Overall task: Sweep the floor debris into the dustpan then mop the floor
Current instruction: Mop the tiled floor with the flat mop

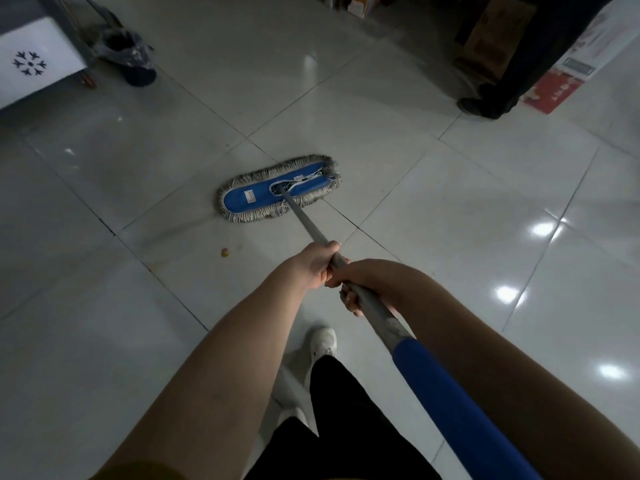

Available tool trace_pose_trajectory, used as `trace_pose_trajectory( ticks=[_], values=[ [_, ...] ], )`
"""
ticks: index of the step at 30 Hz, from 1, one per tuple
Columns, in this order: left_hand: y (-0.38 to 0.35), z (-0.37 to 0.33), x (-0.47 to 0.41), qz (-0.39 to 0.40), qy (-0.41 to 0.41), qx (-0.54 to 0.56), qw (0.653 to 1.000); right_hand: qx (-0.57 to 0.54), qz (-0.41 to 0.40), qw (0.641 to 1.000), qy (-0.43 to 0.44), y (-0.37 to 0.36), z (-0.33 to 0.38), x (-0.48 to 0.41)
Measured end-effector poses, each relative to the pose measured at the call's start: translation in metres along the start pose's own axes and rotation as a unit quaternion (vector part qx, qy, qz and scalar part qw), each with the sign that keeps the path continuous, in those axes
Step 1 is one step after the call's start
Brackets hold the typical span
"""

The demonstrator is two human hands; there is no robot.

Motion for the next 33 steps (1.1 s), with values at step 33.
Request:
trace_pose_trajectory(
  ticks=[33],
  values=[
    [-0.191,0.310,0.192,-0.146,0.051,0.139,0.978,0.062,0.049,0.996,-0.035,0.088,-0.372,0.144]
  ],
)
Point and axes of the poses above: each hand's wrist, its own x-axis away from the middle knuckle, its own y-axis out of the back of the hand, z = x × y, the point moved 8 cm from there along -x, towards the middle knuckle, and after that the axes turned 11 degrees about -x, right-handed, at the moved point
